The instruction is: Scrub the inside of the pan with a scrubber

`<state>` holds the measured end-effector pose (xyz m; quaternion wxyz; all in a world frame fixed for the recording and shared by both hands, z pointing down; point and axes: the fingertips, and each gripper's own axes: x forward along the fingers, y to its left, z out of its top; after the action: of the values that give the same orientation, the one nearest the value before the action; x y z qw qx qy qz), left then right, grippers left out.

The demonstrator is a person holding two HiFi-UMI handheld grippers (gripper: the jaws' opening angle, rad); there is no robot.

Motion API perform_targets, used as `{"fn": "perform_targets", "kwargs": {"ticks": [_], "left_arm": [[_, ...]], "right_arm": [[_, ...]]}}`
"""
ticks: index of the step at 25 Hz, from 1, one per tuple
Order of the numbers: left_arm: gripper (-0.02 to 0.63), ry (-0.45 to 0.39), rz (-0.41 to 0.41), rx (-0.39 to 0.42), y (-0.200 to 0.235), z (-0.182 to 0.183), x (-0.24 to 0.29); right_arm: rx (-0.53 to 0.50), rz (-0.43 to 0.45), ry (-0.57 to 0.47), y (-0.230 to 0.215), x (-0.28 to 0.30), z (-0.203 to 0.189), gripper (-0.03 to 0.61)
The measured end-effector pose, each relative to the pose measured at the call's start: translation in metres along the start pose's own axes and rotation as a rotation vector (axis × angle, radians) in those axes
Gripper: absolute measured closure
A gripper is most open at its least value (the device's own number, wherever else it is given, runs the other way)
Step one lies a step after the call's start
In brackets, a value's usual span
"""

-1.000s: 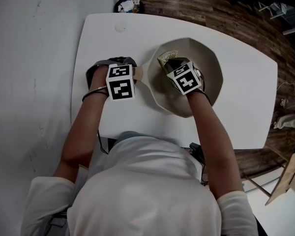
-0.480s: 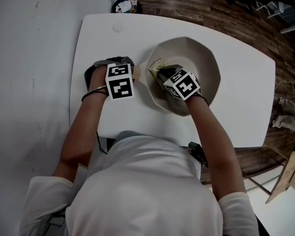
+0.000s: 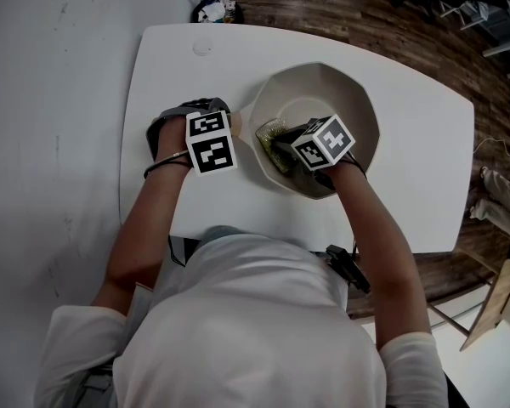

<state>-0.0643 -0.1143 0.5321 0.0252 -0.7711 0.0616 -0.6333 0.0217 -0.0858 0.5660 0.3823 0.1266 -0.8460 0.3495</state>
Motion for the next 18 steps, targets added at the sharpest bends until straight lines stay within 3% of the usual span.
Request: {"fn": "perform_targets", "kwargs": {"ticks": [12, 18], "left_arm": [[0.413, 0.009, -0.007, -0.004, 0.000, -0.001, 0.000], [0.413, 0.009, -0.010, -0.005, -0.001, 0.000, 0.000]], "right_arm": [[0.092, 0.140, 0.191, 0.014, -0.018, -0.053, 0.552], [0.031, 0.091, 0.390, 0.010, -0.034, -0.079, 0.552]]}}
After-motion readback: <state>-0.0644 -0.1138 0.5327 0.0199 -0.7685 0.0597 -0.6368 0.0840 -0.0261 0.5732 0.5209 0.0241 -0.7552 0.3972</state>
